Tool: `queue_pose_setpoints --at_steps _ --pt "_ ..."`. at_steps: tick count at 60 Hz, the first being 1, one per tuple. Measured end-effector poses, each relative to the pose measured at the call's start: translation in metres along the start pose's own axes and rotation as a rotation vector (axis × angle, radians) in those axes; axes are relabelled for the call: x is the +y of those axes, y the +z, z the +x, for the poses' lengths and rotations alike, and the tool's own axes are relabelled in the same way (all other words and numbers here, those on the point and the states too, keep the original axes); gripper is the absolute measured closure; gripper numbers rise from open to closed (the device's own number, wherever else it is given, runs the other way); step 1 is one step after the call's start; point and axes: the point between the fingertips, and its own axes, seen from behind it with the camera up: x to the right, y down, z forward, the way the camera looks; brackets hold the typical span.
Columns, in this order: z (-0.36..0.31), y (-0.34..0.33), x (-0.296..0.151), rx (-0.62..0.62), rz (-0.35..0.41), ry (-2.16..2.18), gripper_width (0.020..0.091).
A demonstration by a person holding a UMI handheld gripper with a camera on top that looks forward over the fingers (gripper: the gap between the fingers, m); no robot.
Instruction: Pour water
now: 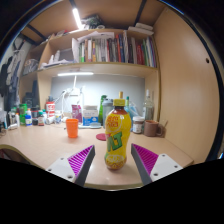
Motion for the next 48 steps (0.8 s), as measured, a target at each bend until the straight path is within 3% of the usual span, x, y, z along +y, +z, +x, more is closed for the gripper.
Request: queue_pose_setpoints --at_steps 10,14,15,18,22,32,40,48 --pt "0.008 0.053 0.001 0.025 0.017 -0.031 0.0306" --pt "0.008 0.07 -0.001 0.028 0.016 -0.048 0.0343" --pt "0.008 0.073 0.0 0.031 0.013 -0.051 0.0374" --pt "0.011 0.08 0.0 0.045 0.014 -0.055 0.0556" --pt "0.013 0.084 -0.001 0.052 0.025 -0.032 0.0577" --pt "0.005 0.086 -0.001 0.002 0.044 0.015 0.0715" --pt "0.003 0.096 -0.026 -0.012 0.067 -0.076 0.0718" --pt "0.002 0.131 -0.104 0.048 0.153 -0.47 0.0718"
